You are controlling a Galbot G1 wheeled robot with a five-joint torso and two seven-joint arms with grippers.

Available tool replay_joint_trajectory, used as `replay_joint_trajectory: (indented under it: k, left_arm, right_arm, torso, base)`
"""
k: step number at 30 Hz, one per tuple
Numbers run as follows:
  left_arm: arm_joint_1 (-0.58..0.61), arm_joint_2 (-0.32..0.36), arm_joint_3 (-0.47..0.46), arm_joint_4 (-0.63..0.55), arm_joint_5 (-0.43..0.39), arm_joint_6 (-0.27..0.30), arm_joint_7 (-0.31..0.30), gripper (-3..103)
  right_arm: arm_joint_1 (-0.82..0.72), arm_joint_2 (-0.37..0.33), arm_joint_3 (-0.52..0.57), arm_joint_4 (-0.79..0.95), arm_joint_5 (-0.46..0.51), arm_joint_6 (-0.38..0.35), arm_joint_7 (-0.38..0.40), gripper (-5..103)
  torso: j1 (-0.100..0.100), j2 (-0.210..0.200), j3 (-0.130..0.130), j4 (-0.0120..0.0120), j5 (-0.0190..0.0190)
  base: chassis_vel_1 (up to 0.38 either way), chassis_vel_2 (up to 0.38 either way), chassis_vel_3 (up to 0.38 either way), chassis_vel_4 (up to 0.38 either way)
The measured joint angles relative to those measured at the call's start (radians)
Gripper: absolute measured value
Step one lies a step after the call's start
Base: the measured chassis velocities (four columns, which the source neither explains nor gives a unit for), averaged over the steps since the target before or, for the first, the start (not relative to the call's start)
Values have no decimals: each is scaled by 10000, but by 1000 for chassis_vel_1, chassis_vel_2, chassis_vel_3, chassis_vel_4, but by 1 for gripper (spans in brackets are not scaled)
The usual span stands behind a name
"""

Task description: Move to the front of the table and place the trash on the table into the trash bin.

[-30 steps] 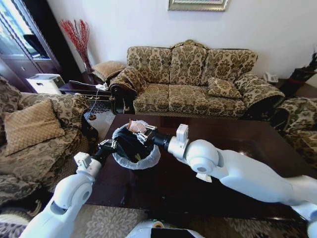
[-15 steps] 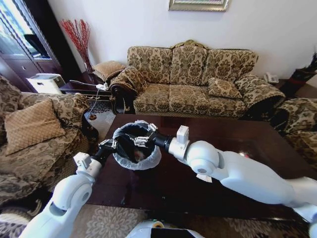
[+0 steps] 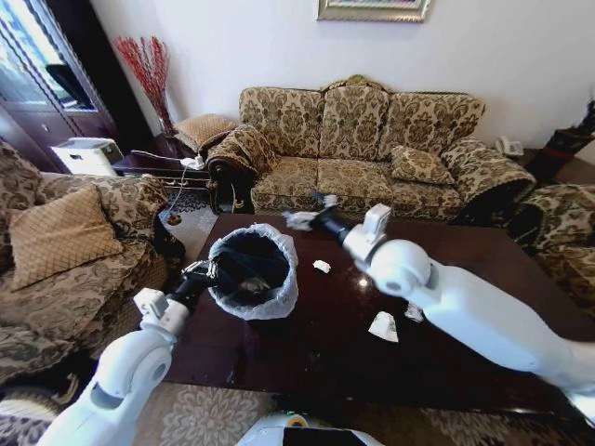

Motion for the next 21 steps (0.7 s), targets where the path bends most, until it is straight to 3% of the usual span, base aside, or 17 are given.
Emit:
replay_joint_trajectory:
  k: [1, 2, 4, 6, 7, 10, 11, 14, 21]
  left_arm:
    - [4, -2, -23, 0, -1, 0, 1, 3]
    - [4, -2, -23, 0, -1, 0, 1, 3]
    - [31, 1, -78, 0, -3, 0, 9, 3]
    - [51, 0, -116, 3, -3, 0, 6, 3]
    - [51, 0, -116, 3, -3, 0, 6, 3]
    - [53, -25, -125, 20, -4, 0, 7, 3]
    - [53, -25, -125, 20, -4, 0, 7, 3]
    - [46, -41, -134, 28, -4, 1, 9, 3]
    - [60, 31, -244, 89, -3, 4, 7, 3]
  right_arm:
    - [-181, 242, -44, -1105, -680, 422, -296, 100]
    - [-181, 242, -44, -1105, -680, 422, -296, 100]
    - [-353, 820, -136, -2827, -1242, 908, -810, 100]
    - [-414, 1476, -233, -3979, -1400, 1067, -1112, 100]
    - [-414, 1476, -233, -3979, -1400, 1067, -1112, 100]
    - [-468, 2729, -405, -5776, -1807, 1575, -1576, 100]
    - [-468, 2729, -405, -5776, -1807, 1575, -1576, 100]
    - [-578, 3677, -534, -6752, -1821, 1741, -1712, 100]
    - [-846, 4153, -520, -7617, -1822, 1889, -1715, 100]
  torso:
    - [0, 0, -1, 0, 1]
    - [0, 0, -1, 0, 1]
    - [2, 0, 1, 3, 1]
    - [2, 0, 1, 3, -5]
    - [2, 0, 1, 3, -5]
    - [1, 0, 1, 9, -6]
    - [1, 0, 1, 9, -6]
    - [1, 0, 1, 8, -6]
    - [-1, 0, 0, 4, -8]
  base:
    - [0, 0, 0, 0]
    - [0, 0, 0, 0]
    - [0, 0, 0, 0]
    - [0, 0, 0, 0]
    - [0, 0, 0, 0]
    - [0, 0, 0, 0]
    - [0, 0, 0, 0]
    - [0, 0, 0, 0]
    - [0, 0, 0, 0]
